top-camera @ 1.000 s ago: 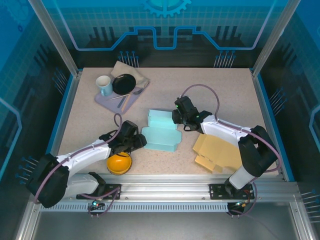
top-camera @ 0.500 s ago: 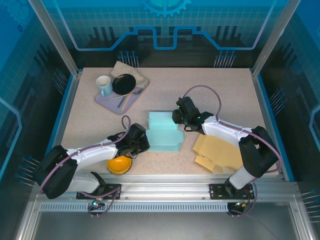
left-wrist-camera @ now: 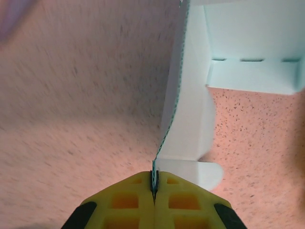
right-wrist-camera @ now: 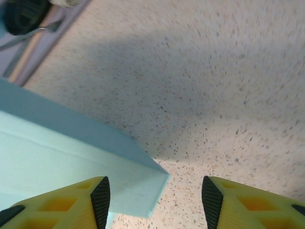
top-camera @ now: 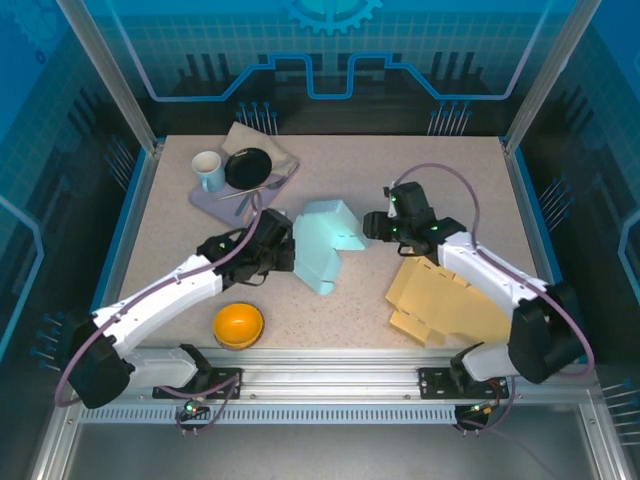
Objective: Fold the paper box
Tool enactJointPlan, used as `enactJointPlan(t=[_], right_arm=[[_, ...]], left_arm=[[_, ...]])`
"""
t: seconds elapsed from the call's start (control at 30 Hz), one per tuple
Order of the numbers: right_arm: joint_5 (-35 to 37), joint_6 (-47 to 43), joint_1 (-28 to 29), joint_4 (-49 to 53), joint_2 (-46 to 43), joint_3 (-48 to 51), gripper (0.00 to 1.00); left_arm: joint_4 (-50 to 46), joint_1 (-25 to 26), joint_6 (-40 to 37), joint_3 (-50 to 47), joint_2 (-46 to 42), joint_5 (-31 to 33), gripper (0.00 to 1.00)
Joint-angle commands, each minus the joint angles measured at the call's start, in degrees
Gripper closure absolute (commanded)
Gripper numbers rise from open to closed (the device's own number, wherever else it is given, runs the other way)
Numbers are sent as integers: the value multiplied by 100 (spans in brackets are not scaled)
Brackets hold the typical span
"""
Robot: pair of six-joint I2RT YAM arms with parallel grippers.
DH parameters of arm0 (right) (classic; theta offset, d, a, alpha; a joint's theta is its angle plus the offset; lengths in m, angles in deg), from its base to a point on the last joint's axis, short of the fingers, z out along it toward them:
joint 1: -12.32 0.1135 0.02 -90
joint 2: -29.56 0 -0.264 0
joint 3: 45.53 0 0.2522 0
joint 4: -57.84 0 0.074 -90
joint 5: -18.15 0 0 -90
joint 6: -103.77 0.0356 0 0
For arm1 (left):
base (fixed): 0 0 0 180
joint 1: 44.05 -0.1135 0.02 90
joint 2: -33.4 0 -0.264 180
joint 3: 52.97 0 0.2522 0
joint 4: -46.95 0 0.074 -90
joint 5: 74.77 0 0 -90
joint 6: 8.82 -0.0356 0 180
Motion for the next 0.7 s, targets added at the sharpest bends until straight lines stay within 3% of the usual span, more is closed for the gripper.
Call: enactJointPlan(t=[0.0, 0.17, 0.43, 0.53, 0.67], right_arm=[[-529, -997, -156, 566, -598, -518, 44], [-164, -1492, -198, 916, -1079, -745, 43], [44, -1573, -322, 907, -1496, -482, 42], [112, -1549, -394, 899, -1606, -360, 42], [214, -1451, -552, 802, -1885, -144, 41]], left_arm=[[-1319, -22, -1566, 843, 33, 734, 100], [-2397, 17, -2590, 2132, 482, 1509, 100], [-4108, 665, -3628, 3585, 1536, 4578, 100], [-4006, 937, -4194, 3365, 1683, 5079, 100], [-4020, 1368, -4849, 3281, 1914, 5123, 98]])
